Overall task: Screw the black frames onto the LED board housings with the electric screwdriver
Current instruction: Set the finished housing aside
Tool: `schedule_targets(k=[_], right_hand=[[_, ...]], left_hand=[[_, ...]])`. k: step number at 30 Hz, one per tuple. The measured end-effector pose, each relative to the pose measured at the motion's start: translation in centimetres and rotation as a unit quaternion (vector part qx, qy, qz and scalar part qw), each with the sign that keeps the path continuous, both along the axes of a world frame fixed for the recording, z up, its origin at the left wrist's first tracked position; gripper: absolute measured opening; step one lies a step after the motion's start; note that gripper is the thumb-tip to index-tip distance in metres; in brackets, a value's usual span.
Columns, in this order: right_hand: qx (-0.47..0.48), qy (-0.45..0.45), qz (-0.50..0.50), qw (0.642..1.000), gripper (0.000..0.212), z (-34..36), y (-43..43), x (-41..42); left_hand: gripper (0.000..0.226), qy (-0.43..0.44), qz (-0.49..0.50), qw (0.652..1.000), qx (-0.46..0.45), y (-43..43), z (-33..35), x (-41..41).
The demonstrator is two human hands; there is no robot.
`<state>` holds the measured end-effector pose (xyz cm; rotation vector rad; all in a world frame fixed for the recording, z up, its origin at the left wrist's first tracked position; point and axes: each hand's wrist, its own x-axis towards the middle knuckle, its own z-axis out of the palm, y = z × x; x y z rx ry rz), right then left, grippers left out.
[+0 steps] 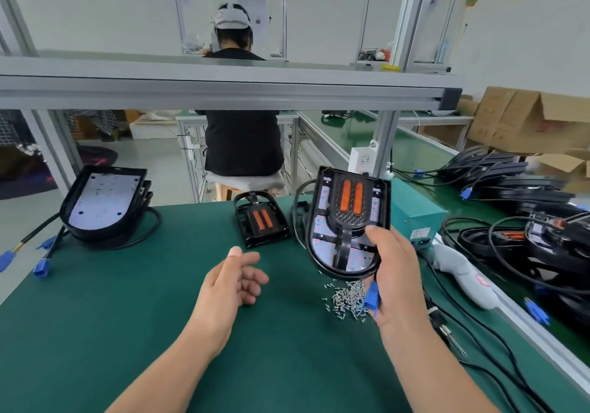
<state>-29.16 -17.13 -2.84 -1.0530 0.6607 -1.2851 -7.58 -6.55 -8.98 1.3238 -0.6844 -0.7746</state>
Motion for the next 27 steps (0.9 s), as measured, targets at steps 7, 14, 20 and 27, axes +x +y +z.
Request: schedule_targets(k=[7,14,20,27], right_hand=[[-0.001,-0.008,-0.126,0.992,0.016,1.6,-2.1,-5.7],[0.001,-0.002,-0.215,0.977,0.010,2.9,-3.0,-12.7],[0.011,0.051,-0.304,0.951,0.031,4.3,-3.0,-17.3],[0.011,0.017,-0.368,0.930,0.013,5.3,-3.8,-22.5]], left_hand=[[0.047,-0.031,-0.002,0.999,0.005,0.1,0.0,-0.3],[0.047,-0.052,-0.001,0.999,0.005,-0.2,-0.4,-0.2],[0.050,-0.052,-0.005,0.999,0.002,-0.5,-0.9,0.3],[0.051,-0.055,-0.009,0.998,0.009,-0.8,-0.9,0.4]])
